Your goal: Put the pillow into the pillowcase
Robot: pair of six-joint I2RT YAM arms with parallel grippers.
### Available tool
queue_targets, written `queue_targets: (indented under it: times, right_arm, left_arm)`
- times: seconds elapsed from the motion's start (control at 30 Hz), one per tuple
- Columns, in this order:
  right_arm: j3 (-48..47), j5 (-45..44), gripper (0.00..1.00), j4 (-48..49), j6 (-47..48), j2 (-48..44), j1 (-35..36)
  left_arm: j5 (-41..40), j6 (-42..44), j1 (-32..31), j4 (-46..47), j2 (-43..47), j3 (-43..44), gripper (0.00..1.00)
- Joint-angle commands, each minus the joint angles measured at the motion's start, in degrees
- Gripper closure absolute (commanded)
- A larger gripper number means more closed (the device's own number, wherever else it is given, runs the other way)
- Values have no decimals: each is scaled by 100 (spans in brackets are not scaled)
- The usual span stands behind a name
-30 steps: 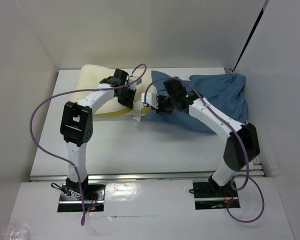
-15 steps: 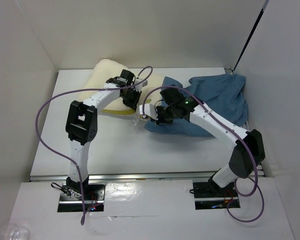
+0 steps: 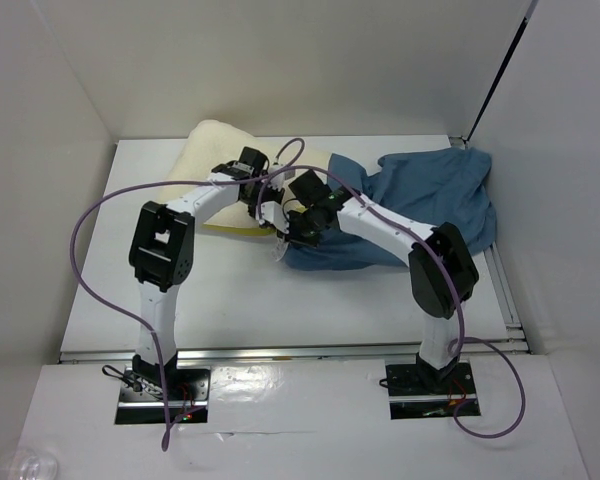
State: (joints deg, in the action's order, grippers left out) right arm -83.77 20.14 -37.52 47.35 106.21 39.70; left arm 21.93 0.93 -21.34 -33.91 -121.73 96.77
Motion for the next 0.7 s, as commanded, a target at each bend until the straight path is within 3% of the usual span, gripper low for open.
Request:
queue_targets:
  times: [0.0,0.33,0.67]
  right_arm:
    - [-596,166,100,657,-191,40,178]
    - [-1633,104,100,702,-306,549,951]
    - [-1757,-44,100,763,-253,769,1373]
  left_arm:
    - [636,-392,-98,-608,-202,-132,100]
    - [399,-770,-151,-441,-457,114,100]
    - [452,-954,16,-388,-632,176,100]
